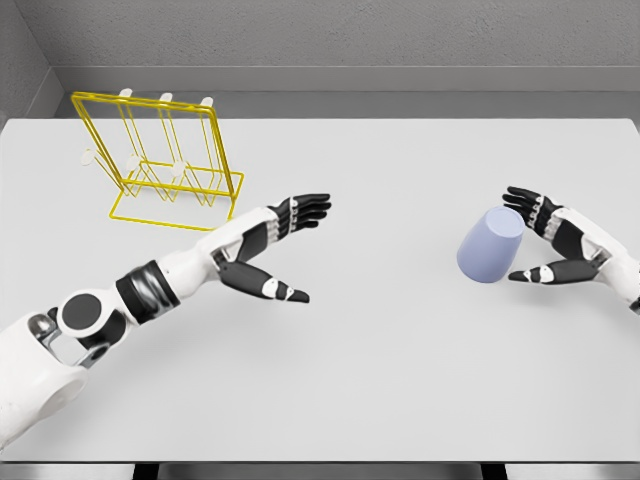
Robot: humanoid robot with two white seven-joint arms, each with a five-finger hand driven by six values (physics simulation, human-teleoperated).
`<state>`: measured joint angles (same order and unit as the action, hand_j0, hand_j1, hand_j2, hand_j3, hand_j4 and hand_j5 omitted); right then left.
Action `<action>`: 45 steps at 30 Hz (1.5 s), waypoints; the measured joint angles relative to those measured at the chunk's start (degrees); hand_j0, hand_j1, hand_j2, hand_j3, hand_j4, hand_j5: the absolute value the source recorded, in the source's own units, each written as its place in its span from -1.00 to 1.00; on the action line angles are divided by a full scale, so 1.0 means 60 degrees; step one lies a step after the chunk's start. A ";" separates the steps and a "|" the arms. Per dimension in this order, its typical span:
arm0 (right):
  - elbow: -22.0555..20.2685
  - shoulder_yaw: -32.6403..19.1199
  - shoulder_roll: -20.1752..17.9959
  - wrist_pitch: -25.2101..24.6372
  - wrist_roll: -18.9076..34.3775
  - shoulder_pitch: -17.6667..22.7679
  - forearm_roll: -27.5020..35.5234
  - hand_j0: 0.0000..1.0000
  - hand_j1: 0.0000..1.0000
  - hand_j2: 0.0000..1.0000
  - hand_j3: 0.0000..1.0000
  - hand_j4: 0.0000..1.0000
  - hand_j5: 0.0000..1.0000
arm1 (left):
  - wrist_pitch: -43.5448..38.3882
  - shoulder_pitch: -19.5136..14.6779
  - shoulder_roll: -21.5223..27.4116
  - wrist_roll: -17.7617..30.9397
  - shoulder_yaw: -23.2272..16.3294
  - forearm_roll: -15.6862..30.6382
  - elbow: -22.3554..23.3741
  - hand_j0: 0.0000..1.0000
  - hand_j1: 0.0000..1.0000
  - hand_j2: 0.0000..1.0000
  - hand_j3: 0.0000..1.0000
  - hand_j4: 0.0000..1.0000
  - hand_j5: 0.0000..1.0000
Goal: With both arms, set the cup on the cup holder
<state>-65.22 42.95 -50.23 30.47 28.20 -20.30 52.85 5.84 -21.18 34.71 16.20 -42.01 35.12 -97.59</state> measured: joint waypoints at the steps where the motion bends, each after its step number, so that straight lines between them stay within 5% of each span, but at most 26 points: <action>1: 0.0002 0.0004 0.0043 -0.0005 0.0001 0.0000 0.0007 1.00 1.00 1.00 1.00 1.00 1.00 | -0.0039 -0.0015 -0.0119 -0.0001 0.0041 -0.0067 0.0120 1.00 1.00 1.00 1.00 1.00 1.00; 34: -0.0007 0.0105 0.0682 -0.0462 0.0498 -0.0059 0.0697 1.00 1.00 1.00 1.00 1.00 1.00 | 0.1307 0.0835 -0.1469 -0.0011 0.0821 -0.0769 0.1501 1.00 1.00 1.00 1.00 1.00 1.00; 39: 0.0019 0.0091 0.0734 -0.0590 0.0487 -0.0059 0.0801 0.43 0.43 0.43 0.43 0.43 0.43 | 0.1407 0.0835 -0.1542 -0.0003 0.0831 -0.0777 0.1614 1.00 1.00 1.00 1.00 1.00 1.00; 45: 0.0074 0.0113 0.0766 -0.0602 0.0498 -0.0059 0.0771 0.39 0.39 0.39 0.39 0.39 0.39 | 0.1444 0.0835 -0.1545 -0.0005 0.0833 -0.0771 0.1678 1.00 1.00 1.00 1.00 1.00 1.00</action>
<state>-64.78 43.63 -45.63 26.86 31.19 -20.65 57.47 14.50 -16.17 25.44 16.17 -37.01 30.49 -87.52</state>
